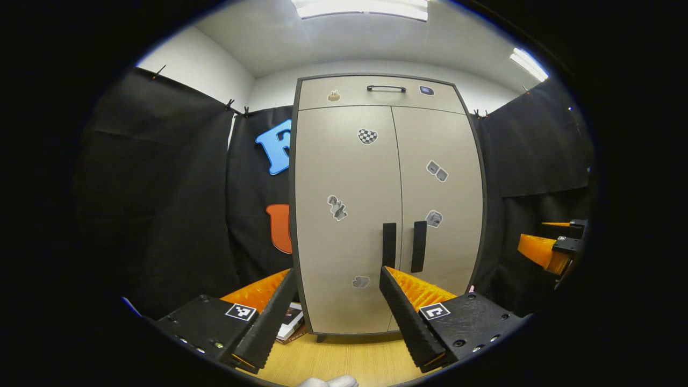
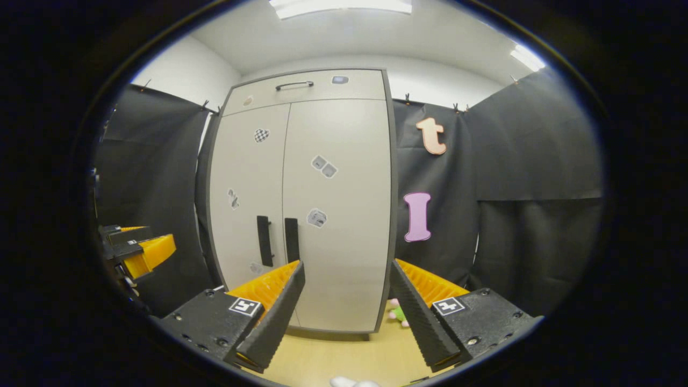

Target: Open the right door of the double-door shoe cabinet with the right hand, and open the left door with the left hand.

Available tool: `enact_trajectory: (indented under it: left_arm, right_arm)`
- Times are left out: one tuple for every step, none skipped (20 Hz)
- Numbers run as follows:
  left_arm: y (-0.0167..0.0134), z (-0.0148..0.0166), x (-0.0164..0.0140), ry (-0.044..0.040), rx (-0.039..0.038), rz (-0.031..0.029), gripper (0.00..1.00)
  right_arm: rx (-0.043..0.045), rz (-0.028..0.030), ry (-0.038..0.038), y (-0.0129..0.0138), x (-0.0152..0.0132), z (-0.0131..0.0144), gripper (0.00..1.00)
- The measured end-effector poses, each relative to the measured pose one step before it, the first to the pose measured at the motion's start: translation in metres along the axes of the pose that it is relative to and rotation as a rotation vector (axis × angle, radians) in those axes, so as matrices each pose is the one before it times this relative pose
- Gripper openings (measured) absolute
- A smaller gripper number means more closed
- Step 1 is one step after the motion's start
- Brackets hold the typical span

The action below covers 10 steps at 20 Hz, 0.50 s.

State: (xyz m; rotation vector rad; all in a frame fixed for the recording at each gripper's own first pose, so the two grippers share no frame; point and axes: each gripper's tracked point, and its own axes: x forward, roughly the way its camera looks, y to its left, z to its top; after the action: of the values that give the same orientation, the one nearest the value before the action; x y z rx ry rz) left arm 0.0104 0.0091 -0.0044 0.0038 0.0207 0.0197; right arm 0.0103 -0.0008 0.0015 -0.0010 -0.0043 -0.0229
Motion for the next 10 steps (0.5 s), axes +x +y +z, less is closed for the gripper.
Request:
enact_trajectory:
  left_arm:
    - [0.00145,0.00045,0.00096,-0.0022,0.00396,0.00307,0.94]
    - [0.0006,0.00013,0.00139,-0.00033,0.00286,0.00029,0.94]
    - [0.00008,-0.00049,0.00069,0.00065,0.0016,-0.00128,0.94]
    - [-0.00036,-0.00072,0.00083,-0.00091,0.00103,-0.00157,0.94]
    - [0.0005,-0.00054,0.00068,0.00152,0.00107,-0.00045,0.94]
    - [0.00045,-0.00103,-0.00041,0.00132,0.00109,0.0003,0.94]
    - [0.00059,-0.00209,-0.0003,0.00278,0.00195,0.00024,0.94]
    - [0.00124,-0.00174,-0.00001,0.00281,0.00318,0.00164,0.94]
    - [0.00353,-0.00174,-0.00028,0.00333,0.00317,0.00588,0.94]
    - [0.00243,-0.00235,-0.00089,0.00441,-0.00029,0.00303,0.94]
  right_arm:
    - [0.00067,-0.00107,-0.00454,-0.00003,0.00095,-0.00013,1.0]
    - [0.00004,-0.00043,0.00133,0.00063,0.00177,0.00058,0.98]
    - [-0.00026,0.00128,0.00327,0.00084,0.00069,-0.00199,1.0]
    - [0.00093,0.00054,0.00248,0.00146,0.00223,-0.0008,1.0]
    - [-0.00044,0.00231,0.00497,0.00211,0.00471,-0.00162,1.0]
    - [-0.00168,0.00044,0.00146,0.00219,0.00395,-0.00047,0.98]
    - [-0.00115,0.00179,0.00087,0.00291,0.00412,-0.00177,0.98]
    - [-0.00093,0.00195,0.00192,0.00259,0.00502,-0.00185,0.98]
    - [-0.00098,0.0009,0.0058,0.00334,0.00654,-0.00257,0.98]
    - [0.00038,0.00277,0.00155,0.00417,0.00735,-0.00142,0.98]
